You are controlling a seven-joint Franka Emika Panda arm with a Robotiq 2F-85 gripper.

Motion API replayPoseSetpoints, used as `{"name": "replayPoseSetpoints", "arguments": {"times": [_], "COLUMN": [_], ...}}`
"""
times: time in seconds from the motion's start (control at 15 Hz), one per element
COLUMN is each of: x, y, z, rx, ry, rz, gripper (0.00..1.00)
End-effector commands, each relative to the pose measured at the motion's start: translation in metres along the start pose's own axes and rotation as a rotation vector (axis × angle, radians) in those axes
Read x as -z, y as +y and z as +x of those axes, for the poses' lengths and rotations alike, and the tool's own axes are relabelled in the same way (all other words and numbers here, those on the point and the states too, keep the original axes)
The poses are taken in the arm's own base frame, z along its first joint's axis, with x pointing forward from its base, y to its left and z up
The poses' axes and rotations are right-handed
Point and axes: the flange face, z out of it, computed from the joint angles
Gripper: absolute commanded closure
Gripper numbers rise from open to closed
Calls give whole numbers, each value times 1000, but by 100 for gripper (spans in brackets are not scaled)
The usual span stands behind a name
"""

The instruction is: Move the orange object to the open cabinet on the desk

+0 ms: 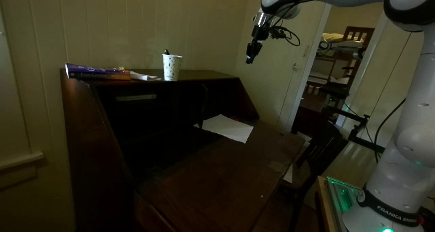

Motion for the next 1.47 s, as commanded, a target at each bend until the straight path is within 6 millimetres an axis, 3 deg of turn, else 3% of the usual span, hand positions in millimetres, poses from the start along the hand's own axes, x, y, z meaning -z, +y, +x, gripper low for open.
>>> {"name": "replayPoseSetpoints", "arguments": {"times": [0.0, 0.07, 0.13, 0.2, 0.27, 0.33, 0.47, 0.67, 1.0, 1.27, 1.33, 1.4], "x": [-2, -4, -19, -21, -20, -16, -9, 2, 23, 42, 30, 32], "y": [1, 1, -14, -23, -28, -31, -38, -42, -48, -54, -56, -55], "z": [1, 1, 11, 18, 23, 26, 29, 22, -3, -6, -3, -3], "rx": [0, 0, 10, 20, 38, 53, 52, 13, -24, -44, -45, -48], "ry": [-5, -7, -36, -55, -51, -73, -98, -192, -380, -316, -349, -341], "rz": [1, 1, -10, -45, -71, -96, -170, -215, -83, 127, 41, 50], "gripper": [65, 65, 40, 90, 93, 49, 53, 34, 2, 0, 0, 0]}}
